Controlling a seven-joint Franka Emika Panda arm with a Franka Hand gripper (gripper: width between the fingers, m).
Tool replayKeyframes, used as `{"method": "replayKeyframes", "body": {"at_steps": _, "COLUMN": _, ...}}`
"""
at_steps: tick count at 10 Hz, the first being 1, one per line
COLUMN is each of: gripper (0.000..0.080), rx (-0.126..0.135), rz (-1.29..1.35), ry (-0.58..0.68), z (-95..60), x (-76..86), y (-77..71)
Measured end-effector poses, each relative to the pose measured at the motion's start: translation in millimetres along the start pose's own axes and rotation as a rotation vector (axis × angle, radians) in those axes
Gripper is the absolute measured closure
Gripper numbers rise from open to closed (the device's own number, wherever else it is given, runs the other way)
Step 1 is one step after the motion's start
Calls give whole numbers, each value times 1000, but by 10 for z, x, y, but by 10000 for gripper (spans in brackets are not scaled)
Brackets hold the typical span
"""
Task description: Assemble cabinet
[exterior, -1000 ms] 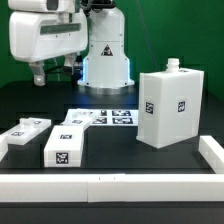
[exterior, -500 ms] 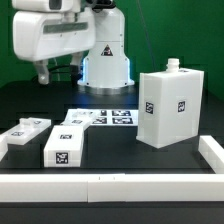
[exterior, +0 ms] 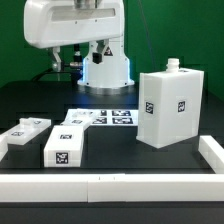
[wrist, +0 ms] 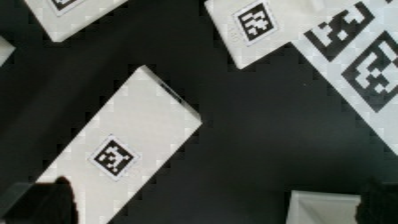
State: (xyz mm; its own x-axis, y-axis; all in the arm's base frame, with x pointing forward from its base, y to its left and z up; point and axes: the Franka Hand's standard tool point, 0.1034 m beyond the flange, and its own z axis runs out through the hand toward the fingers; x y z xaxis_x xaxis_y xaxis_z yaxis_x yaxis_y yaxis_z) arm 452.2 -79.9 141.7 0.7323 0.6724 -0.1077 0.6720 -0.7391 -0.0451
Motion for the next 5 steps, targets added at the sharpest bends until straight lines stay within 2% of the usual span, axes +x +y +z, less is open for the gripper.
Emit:
{"method": "replayKeyframes", "body": {"at_steps": 1, "gripper": 4, "rx": 1, "rz": 16, "ry": -1, "z": -3, "x": 4, "y": -8}}
{"method": "replayKeyframes", "body": {"at_steps": 3, "gripper": 4, "rx": 8, "rz": 124, "ry": -12, "z": -75, "x": 102, "y": -124}}
{"method": "replayKeyframes", "body": {"at_steps": 4, "gripper": 4, "rx": 22, "rz": 173, "ry": -35, "z": -140, "x": 175, "y": -190}}
{"method": "replayKeyframes", "body": {"at_steps": 5, "gripper": 4, "rx": 26, "rz": 216, "ry": -51, "z": -293, "x": 315, "y": -267}}
